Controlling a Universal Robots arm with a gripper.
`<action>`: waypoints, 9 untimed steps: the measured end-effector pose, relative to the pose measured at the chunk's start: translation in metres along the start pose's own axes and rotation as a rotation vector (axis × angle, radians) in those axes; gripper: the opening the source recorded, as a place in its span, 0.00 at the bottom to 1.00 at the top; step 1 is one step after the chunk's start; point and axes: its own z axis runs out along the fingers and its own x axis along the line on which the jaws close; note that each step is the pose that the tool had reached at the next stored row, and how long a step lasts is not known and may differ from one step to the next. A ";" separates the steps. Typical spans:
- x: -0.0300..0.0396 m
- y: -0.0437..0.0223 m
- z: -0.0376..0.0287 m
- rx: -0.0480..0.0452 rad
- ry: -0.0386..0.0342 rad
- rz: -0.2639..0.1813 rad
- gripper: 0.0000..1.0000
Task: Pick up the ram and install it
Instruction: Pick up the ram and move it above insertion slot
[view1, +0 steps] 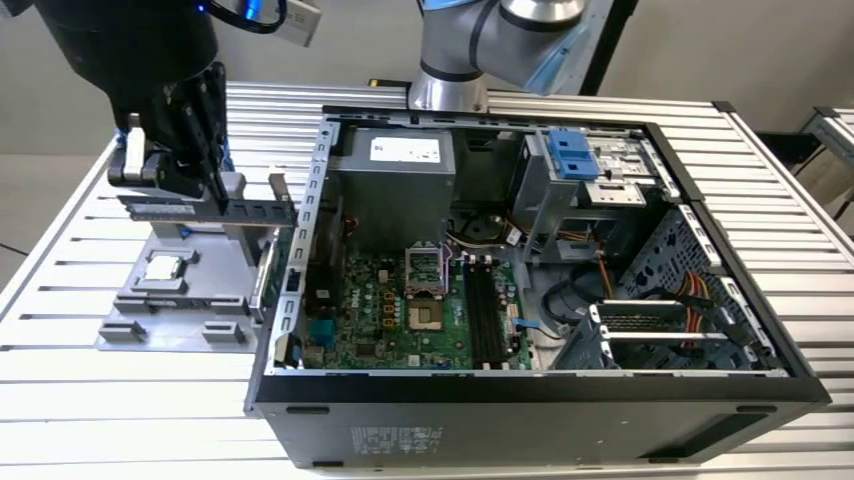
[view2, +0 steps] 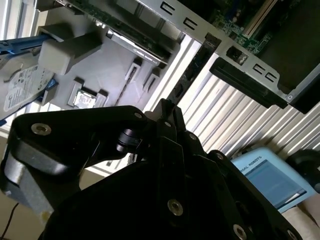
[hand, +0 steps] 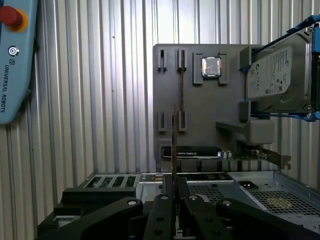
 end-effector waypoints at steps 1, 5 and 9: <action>-0.0001 -0.0008 -0.0002 -0.0002 0.0003 0.000 0.00; -0.0002 -0.0040 -0.0002 -0.0002 0.0003 0.000 0.00; -0.0003 -0.0071 -0.0001 -0.0001 0.0001 0.000 0.00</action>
